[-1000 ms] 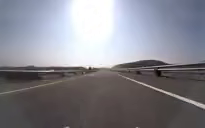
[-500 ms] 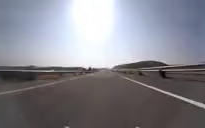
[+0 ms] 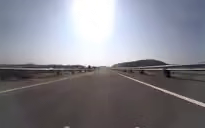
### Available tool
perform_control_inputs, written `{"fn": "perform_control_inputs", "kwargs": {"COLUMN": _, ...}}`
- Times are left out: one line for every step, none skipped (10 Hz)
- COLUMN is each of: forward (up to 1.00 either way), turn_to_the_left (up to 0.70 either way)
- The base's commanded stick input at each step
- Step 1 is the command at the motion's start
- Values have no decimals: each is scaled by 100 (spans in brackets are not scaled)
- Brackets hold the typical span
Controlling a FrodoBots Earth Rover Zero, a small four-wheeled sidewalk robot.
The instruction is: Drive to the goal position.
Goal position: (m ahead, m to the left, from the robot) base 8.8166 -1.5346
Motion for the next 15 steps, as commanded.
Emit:
{"fn": "perform_control_inputs", "kwargs": {"forward": 100, "turn_to_the_left": -14}}
{"fn": "perform_control_inputs", "kwargs": {"forward": 100, "turn_to_the_left": -3}}
{"fn": "perform_control_inputs", "kwargs": {"forward": 100, "turn_to_the_left": 0}}
{"fn": "perform_control_inputs", "kwargs": {"forward": 100, "turn_to_the_left": 0}}
{"fn": "perform_control_inputs", "kwargs": {"forward": 100, "turn_to_the_left": 0}}
{"fn": "perform_control_inputs", "kwargs": {"forward": 100, "turn_to_the_left": 0}}
{"fn": "perform_control_inputs", "kwargs": {"forward": 100, "turn_to_the_left": 0}}
{"fn": "perform_control_inputs", "kwargs": {"forward": 100, "turn_to_the_left": 0}}
{"fn": "perform_control_inputs", "kwargs": {"forward": 100, "turn_to_the_left": 0}}
{"fn": "perform_control_inputs", "kwargs": {"forward": 100, "turn_to_the_left": 0}}
{"fn": "perform_control_inputs", "kwargs": {"forward": 100, "turn_to_the_left": 0}}
{"fn": "perform_control_inputs", "kwargs": {"forward": 100, "turn_to_the_left": 0}}
{"fn": "perform_control_inputs", "kwargs": {"forward": 100, "turn_to_the_left": 0}}
{"fn": "perform_control_inputs", "kwargs": {"forward": 100, "turn_to_the_left": 0}}
{"fn": "perform_control_inputs", "kwargs": {"forward": 100, "turn_to_the_left": 0}}
